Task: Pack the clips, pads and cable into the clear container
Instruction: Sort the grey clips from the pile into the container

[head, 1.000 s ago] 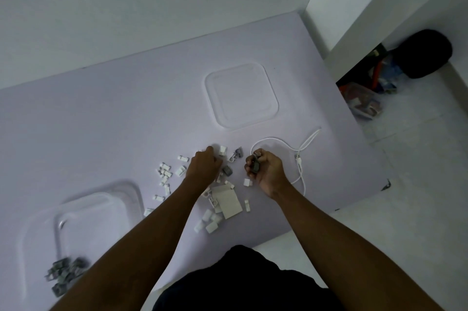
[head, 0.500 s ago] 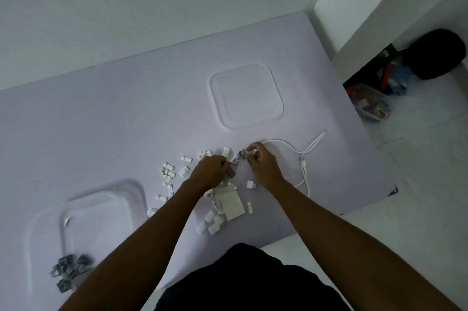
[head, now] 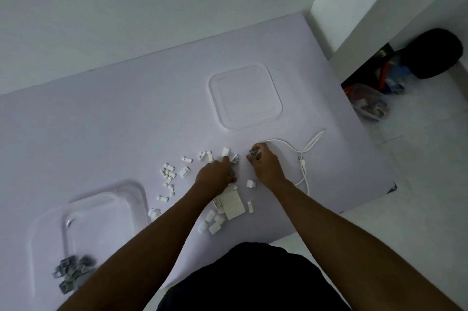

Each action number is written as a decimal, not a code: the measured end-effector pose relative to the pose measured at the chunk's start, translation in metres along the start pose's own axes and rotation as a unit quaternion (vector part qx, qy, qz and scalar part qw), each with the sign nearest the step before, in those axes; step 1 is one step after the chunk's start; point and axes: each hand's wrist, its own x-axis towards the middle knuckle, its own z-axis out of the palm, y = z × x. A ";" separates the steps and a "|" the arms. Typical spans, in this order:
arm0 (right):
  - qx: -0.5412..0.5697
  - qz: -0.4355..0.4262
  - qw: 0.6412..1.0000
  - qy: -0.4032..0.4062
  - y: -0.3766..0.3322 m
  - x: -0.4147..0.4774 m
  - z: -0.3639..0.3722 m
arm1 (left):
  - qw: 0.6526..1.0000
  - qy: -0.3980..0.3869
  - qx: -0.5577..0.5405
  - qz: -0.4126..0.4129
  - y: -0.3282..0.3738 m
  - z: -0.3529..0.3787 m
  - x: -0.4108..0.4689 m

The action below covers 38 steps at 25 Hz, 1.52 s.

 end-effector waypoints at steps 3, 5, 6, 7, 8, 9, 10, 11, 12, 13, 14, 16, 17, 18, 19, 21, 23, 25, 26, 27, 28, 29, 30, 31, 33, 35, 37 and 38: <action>0.104 0.070 0.991 0.052 0.002 -0.009 -0.009 | 1.000 0.016 -0.004 -0.017 0.004 0.007 0.001; 0.215 0.129 0.967 0.041 -0.004 -0.021 -0.015 | 1.000 0.019 -0.016 -0.012 0.007 0.006 0.000; 0.280 0.152 0.947 0.026 -0.008 -0.028 -0.018 | 0.999 0.021 -0.033 -0.010 0.007 0.003 -0.001; 0.337 0.166 0.927 0.010 -0.011 -0.034 -0.021 | 0.998 0.024 -0.057 -0.009 0.007 0.000 -0.003; 0.381 0.172 0.908 -0.008 -0.015 -0.040 -0.022 | 0.996 0.029 -0.086 -0.008 0.006 -0.004 -0.006; 0.420 0.175 0.890 -0.027 -0.021 -0.045 -0.024 | 0.993 0.035 -0.114 -0.005 0.003 -0.010 -0.011; 0.456 0.181 0.870 -0.045 -0.026 -0.049 -0.022 | 0.989 0.045 -0.139 -0.001 -0.001 -0.015 -0.017; 0.487 0.186 0.851 -0.063 -0.034 -0.053 -0.021 | 0.986 0.055 -0.160 0.002 -0.008 -0.020 -0.025; 0.504 0.185 0.840 -0.080 -0.043 -0.056 -0.017 | 0.982 0.065 -0.178 0.005 -0.018 -0.026 -0.033; 0.512 0.178 0.835 -0.100 -0.052 -0.060 -0.012 | 0.979 0.073 -0.192 0.007 -0.030 -0.031 -0.044; 0.508 0.170 0.836 -0.121 -0.063 -0.063 -0.003 | 0.975 0.082 -0.205 0.004 -0.046 -0.036 -0.057; 0.487 0.154 0.844 -0.161 -0.084 -0.068 0.016 | 0.969 0.093 -0.229 -0.007 -0.077 -0.043 -0.083; 0.475 0.144 0.850 -0.179 -0.094 -0.070 0.028 | 0.966 0.097 -0.237 -0.016 -0.094 -0.044 -0.098; 0.457 0.134 0.857 -0.198 -0.107 -0.074 0.044 | 0.964 0.101 -0.244 -0.029 -0.115 -0.045 -0.115; 0.439 0.130 0.863 -0.214 -0.122 -0.080 0.062 | 0.963 0.099 -0.248 -0.045 -0.137 -0.044 -0.132; 0.410 0.126 0.870 -0.245 -0.154 -0.099 0.105 | 0.964 0.082 -0.239 -0.087 -0.187 -0.037 -0.169; 0.394 0.129 0.869 -0.269 -0.177 -0.120 0.147 | 0.975 0.047 -0.186 -0.115 -0.233 -0.025 -0.202; 0.371 0.137 0.873 -0.284 -0.190 -0.141 0.185 | 0.980 0.022 -0.145 -0.131 -0.269 -0.015 -0.231; 0.352 0.138 0.880 -0.288 -0.194 -0.152 0.207 | 0.981 0.016 -0.137 -0.135 -0.288 -0.010 -0.245; 0.332 0.136 0.889 -0.284 -0.197 -0.162 0.224 | 0.981 0.013 -0.132 -0.138 -0.302 -0.007 -0.254; 0.315 0.130 0.899 -0.276 -0.200 -0.170 0.239 | 0.982 0.011 -0.127 -0.141 -0.316 -0.002 -0.263; 0.299 0.123 0.909 -0.263 -0.203 -0.177 0.250 | 0.983 0.007 -0.112 -0.144 -0.325 0.002 -0.269; 0.280 0.113 0.920 -0.249 -0.205 -0.181 0.259 | 0.986 0.000 -0.087 -0.141 -0.331 0.006 -0.274; 0.257 0.098 0.932 -0.236 -0.207 -0.185 0.268 | 0.990 -0.013 -0.052 -0.132 -0.336 0.011 -0.278; 0.198 0.074 0.952 -0.220 -0.209 -0.189 0.281 | 0.996 -0.027 0.011 -0.088 -0.336 0.019 -0.281; 0.112 0.051 0.968 -0.217 -0.206 -0.189 0.298 | 0.998 -0.023 0.039 -0.045 -0.331 0.026 -0.282; 0.003 0.001 0.977 -0.211 -0.202 -0.186 0.315 | 0.998 -0.016 0.060 -0.025 -0.323 0.028 -0.283; -0.039 -0.024 0.977 -0.207 -0.198 -0.185 0.322 | 0.998 -0.009 0.065 -0.021 -0.322 0.029 -0.284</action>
